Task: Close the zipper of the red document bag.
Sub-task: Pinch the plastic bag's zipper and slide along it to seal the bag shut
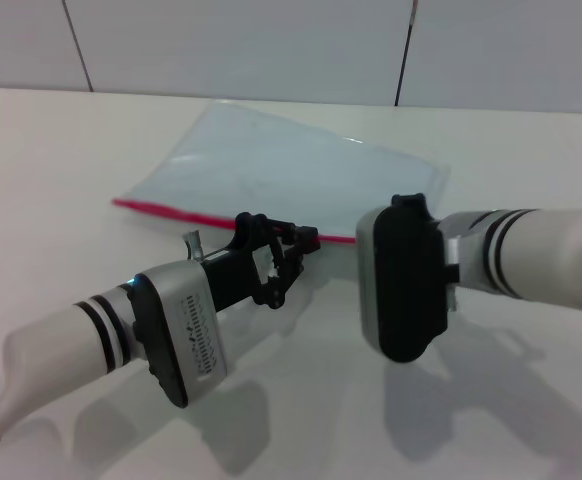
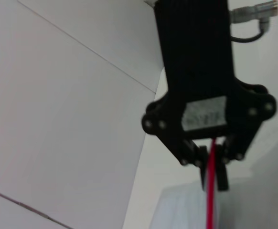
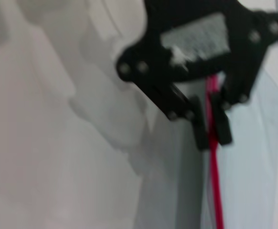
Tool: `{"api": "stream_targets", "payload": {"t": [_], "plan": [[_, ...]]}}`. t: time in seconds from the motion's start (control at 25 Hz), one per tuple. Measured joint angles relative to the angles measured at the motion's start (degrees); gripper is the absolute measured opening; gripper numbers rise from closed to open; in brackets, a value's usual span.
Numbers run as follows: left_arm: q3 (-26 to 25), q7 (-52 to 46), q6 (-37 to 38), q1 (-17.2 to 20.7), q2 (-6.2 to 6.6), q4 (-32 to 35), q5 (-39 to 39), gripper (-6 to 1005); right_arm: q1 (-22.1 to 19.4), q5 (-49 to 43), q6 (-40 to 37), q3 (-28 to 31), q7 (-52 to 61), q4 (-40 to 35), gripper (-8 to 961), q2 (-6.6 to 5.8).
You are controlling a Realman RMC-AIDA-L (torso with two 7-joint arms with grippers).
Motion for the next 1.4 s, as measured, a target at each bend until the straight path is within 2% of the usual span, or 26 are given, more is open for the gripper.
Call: {"api": "stream_targets", "payload": {"t": [0.28,0.88,1.4], "plan": [[-0.29,-0.02,-0.03,1.15,0.0,0.07,-0.78,81,-1.1,-0.28,-0.01,4.07,-0.15,-0.32,49,-0.09],[-2.66,-0.11,0.41,4.64,0.0,-0.01,-2.22,80,-4.56,-1.63,-0.21,17.74,-0.43,0.55,50,-0.18],[-5.25,-0.02,1.54,5.19,0.14,0.5,-2.17,79,-6.36,-1.63,-1.3,24.52,-0.51,0.83,55,-0.33]]}}
